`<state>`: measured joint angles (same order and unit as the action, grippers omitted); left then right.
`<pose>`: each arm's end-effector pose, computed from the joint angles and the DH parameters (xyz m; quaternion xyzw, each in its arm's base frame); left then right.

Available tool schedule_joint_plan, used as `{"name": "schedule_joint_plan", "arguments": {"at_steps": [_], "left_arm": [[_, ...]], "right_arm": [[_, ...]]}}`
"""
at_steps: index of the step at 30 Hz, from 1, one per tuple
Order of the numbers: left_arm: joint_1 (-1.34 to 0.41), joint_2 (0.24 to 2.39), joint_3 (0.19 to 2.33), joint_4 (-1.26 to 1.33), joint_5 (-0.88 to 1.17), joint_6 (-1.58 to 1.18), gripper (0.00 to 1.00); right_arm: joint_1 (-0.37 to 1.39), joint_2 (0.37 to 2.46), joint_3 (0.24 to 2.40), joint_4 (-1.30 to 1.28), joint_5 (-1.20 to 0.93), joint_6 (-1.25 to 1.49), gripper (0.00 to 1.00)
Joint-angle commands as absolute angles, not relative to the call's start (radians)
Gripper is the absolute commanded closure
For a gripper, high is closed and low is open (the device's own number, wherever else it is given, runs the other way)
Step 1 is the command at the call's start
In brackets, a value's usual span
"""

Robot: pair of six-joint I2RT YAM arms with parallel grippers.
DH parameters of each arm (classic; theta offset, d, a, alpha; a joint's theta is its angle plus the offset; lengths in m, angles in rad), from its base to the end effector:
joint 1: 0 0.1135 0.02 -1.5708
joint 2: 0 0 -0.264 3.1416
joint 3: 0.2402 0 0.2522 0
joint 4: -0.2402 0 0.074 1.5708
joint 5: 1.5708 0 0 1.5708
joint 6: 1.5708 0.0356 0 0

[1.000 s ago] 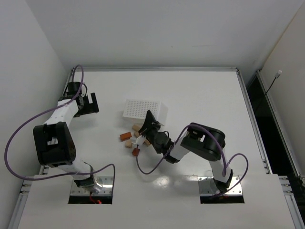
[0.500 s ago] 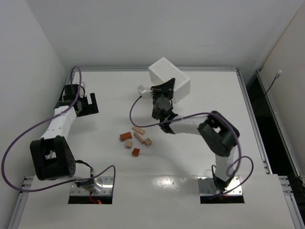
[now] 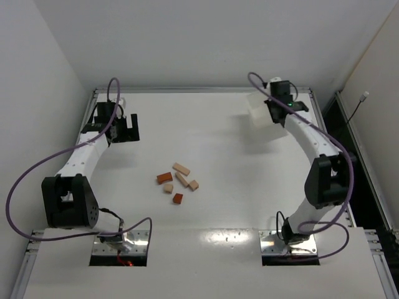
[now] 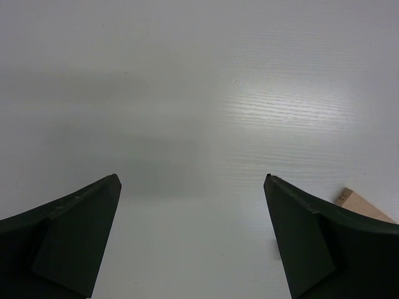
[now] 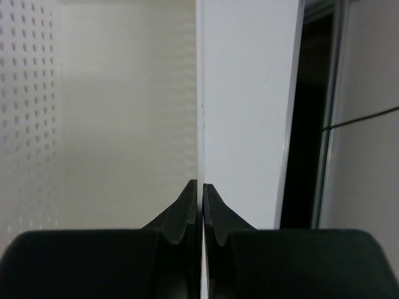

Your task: Build the wood block tower

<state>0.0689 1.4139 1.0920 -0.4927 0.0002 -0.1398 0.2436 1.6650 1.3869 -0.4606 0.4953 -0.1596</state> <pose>0.3046 0.0210 0.2739 -0.0968 0.9243 -0.0132 0.3689 0.3677 0.0740 0.2959 -0.0805 0.8887 -0.2076 0.4009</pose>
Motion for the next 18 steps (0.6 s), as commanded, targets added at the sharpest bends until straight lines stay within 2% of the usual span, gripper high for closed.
{"name": "schedule_joint_plan", "arguments": {"at_steps": [1, 8, 18], "left_arm": [[0.051, 1.468, 1.161, -0.489, 0.006, -0.141, 0.0], [0.041, 1.511, 1.258, -0.512, 0.071, -0.081, 0.0], [0.041, 1.543, 1.278, -0.541, 0.124, -0.025, 0.0]], "right_arm": [[0.109, 1.692, 1.439, -0.486, 0.18, -0.021, 1.0], [-0.142, 1.951, 1.719, -0.499, 0.023, -0.043, 1.0], [-0.262, 2.154, 1.854, -0.462, -0.009, -0.029, 1.0]]}}
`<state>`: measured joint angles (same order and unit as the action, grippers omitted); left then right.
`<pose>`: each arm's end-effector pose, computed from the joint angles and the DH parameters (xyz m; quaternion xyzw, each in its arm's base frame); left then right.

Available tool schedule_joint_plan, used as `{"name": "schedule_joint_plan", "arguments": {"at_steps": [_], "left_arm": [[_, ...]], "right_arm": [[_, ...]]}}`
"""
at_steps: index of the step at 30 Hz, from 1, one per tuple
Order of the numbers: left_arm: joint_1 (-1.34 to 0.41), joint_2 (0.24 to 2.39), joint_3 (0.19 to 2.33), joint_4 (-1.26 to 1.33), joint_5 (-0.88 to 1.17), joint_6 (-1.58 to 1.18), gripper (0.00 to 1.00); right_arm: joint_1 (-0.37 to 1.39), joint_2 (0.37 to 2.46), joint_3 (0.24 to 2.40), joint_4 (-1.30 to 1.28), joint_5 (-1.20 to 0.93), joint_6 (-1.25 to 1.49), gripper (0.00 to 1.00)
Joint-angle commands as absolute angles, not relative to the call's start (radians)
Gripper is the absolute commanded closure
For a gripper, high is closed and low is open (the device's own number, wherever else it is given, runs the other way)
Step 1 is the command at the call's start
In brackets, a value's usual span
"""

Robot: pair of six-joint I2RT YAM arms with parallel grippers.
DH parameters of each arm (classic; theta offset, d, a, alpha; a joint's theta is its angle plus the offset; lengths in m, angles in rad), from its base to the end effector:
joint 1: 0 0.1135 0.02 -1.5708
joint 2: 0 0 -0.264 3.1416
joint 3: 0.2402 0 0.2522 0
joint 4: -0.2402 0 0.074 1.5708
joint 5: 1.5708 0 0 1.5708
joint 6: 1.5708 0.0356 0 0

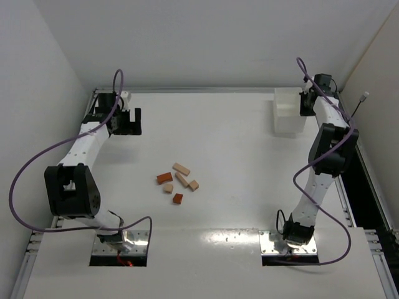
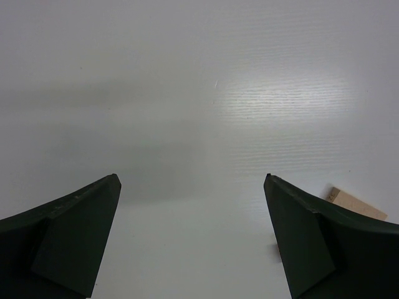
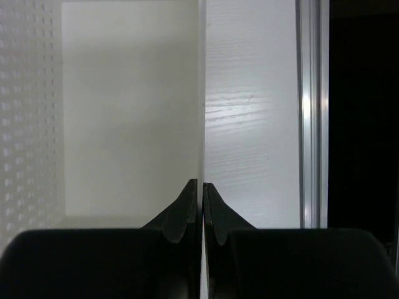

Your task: Build the wood block tower

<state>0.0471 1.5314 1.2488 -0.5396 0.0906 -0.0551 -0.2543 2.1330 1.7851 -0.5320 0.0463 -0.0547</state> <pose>0.3359 0.0126 0.2864 -0.0310 0.9294 -0.0436 0.3651 0.4654 -0.1227 0.2253 0.1015 0.9352 -0.0736 0.3311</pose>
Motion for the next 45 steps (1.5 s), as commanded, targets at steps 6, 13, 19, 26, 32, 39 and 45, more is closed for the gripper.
{"name": "schedule_joint_plan", "arguments": {"at_steps": [6, 13, 19, 26, 32, 39, 45], "left_arm": [[0.041, 1.565, 1.278, -0.551, 0.133, -0.025, 0.0], [0.041, 1.574, 1.269, -0.551, 0.104, -0.025, 0.0], [0.041, 1.554, 1.238, -0.551, 0.104, -0.034, 0.0], [0.041, 1.514, 1.18, -0.551, 0.127, -0.034, 0.0], [0.041, 1.505, 1.148, -0.551, 0.127, -0.043, 0.0], [0.041, 1.468, 1.135, -0.551, 0.091, -0.034, 0.0], [0.104, 1.445, 1.101, -0.551, 0.1, -0.043, 0.0]], "right_arm": [[-0.272, 2.226, 1.855, -0.44, 0.09, -0.049, 0.83], [-0.262, 2.202, 1.855, -0.449, 0.071, -0.089, 0.36], [-0.23, 1.872, 1.556, -0.39, -0.178, -0.122, 0.3], [-0.089, 1.517, 1.367, -0.602, -0.511, -0.389, 0.27], [0.165, 1.48, 1.385, -0.804, -0.538, -0.515, 0.27], [0.437, 1.569, 1.416, -0.885, -0.535, -0.616, 0.12], [0.623, 1.733, 1.494, -0.888, -0.502, -0.681, 0.01]]}}
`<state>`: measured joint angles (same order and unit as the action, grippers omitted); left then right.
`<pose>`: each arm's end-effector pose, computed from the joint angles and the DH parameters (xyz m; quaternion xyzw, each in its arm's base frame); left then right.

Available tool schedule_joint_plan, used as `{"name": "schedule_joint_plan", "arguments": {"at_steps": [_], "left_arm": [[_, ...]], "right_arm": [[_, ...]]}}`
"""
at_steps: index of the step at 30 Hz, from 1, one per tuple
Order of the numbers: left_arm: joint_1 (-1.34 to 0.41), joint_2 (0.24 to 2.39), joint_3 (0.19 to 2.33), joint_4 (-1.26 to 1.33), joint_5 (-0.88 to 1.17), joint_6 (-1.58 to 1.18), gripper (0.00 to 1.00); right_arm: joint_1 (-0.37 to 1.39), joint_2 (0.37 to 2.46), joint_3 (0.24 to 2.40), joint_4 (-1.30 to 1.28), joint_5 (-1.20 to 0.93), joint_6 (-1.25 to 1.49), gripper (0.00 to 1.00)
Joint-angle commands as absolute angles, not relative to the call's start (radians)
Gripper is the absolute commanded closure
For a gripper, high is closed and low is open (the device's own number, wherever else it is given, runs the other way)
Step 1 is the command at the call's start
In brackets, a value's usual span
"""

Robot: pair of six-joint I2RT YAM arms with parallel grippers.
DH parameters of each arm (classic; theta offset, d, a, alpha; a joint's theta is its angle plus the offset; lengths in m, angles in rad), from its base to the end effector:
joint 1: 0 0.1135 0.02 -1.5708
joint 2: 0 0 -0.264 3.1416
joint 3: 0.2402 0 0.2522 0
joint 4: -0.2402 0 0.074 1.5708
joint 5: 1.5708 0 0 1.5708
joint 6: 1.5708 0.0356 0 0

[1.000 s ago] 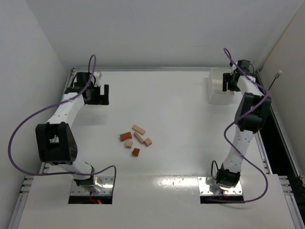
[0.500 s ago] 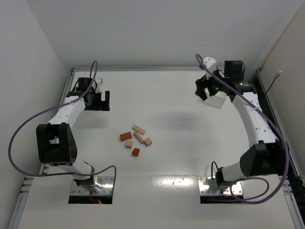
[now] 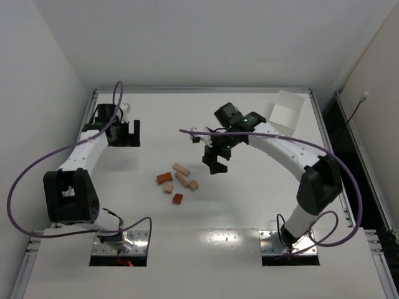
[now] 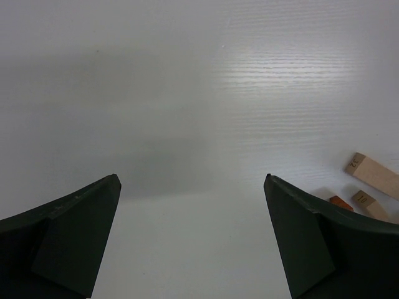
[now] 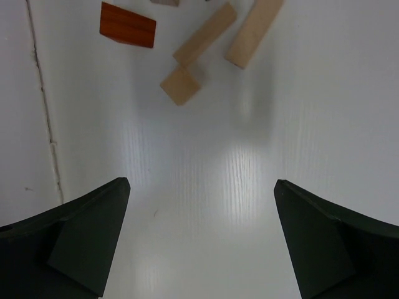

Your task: Build the wood block tower

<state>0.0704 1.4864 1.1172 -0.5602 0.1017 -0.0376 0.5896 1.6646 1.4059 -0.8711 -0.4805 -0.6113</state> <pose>0.3128 0.0184 0.2564 -0.0351 0.9473 -0.0431 0.3156 0.2751 0.2038 0.2762 -0.5784 0.7526 0.2299 0.2149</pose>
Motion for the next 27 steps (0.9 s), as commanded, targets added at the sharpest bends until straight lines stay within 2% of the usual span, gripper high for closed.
{"name": "schedule_joint_plan", "arguments": {"at_steps": [1, 5, 12, 27], "left_arm": [[0.116, 1.436, 1.101, -0.551, 0.1, -0.043, 0.0], [0.14, 1.436, 1.092, -0.541, 0.091, -0.034, 0.0], [0.193, 1.436, 1.074, -0.532, 0.091, -0.025, 0.0], [0.233, 1.445, 1.065, -0.541, 0.091, -0.005, 0.0]], "right_arm": [[0.632, 1.764, 1.518, -0.888, -0.515, -0.672, 0.0], [0.686, 1.908, 1.633, -0.897, -0.476, -0.618, 0.0], [0.707, 2.126, 1.818, -0.871, -0.481, -0.34, 0.0], [0.845, 2.134, 1.749, -0.746, -0.362, -0.239, 0.0]]}}
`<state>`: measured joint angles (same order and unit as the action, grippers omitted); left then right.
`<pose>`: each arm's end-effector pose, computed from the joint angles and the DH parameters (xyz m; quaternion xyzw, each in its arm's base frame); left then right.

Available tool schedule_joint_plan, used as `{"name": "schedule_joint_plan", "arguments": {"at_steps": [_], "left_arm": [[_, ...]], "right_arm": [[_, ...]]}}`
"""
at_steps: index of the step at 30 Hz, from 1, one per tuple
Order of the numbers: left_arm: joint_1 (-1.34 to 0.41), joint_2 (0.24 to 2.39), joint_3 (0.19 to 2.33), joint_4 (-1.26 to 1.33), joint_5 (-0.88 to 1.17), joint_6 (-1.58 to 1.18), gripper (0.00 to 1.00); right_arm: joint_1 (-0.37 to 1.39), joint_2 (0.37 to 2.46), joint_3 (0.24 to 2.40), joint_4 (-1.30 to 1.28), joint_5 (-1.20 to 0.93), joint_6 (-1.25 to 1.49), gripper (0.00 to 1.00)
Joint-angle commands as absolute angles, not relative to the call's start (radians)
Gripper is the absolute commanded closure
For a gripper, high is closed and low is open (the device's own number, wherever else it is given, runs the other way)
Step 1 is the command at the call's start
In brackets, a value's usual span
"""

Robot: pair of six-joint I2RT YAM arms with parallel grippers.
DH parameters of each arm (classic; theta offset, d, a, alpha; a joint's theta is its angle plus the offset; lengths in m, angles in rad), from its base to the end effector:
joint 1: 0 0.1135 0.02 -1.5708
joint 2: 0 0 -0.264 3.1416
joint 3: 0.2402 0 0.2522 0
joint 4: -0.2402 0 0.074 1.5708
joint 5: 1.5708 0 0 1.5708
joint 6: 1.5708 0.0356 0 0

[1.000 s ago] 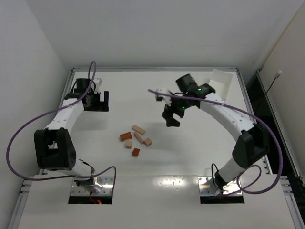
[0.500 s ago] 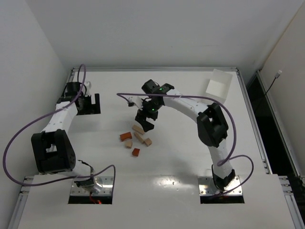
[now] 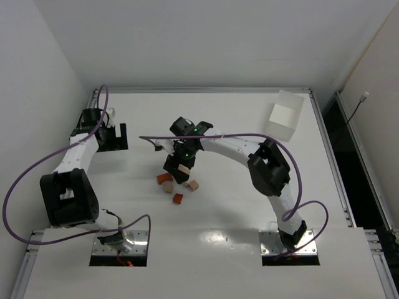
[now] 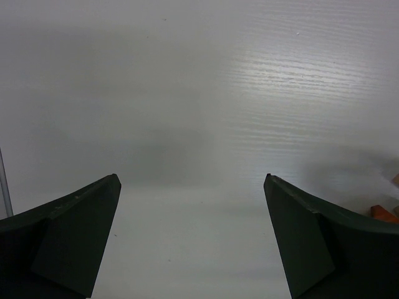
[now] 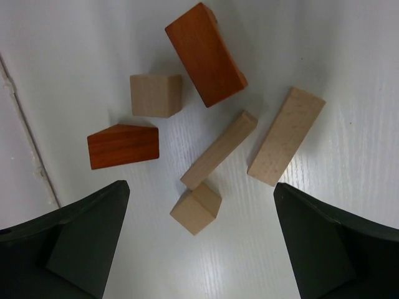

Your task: Build the wood block tower

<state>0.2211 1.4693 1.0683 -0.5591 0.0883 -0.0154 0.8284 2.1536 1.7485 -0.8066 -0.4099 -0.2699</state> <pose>0.2982 0.0638 0.2461 -0.0992 0.9477 -0.0110 0.3031 0.2948 0.3423 0.1927 -0.5338 0.8027 0.2407 0.1129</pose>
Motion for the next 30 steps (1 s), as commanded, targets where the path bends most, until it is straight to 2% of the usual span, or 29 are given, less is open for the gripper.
{"name": "schedule_joint_plan", "arguments": {"at_steps": [1, 9, 17, 30], "left_arm": [[0.233, 1.445, 1.065, -0.541, 0.091, -0.005, 0.0], [0.233, 1.445, 1.065, -0.541, 0.1, -0.005, 0.0], [0.233, 1.465, 1.065, -0.541, 0.1, -0.005, 0.0], [0.233, 1.483, 1.065, -0.541, 0.1, -0.014, 0.0]], "right_arm": [[0.845, 2.134, 1.734, -0.73, -0.341, -0.239, 0.0], [0.833, 2.154, 1.628, -0.594, -0.161, -0.201, 0.0], [0.822, 2.21, 1.681, -0.594, -0.19, -0.19, 0.0], [0.85, 2.175, 1.744, -0.657, -0.308, -0.137, 0.0]]}}
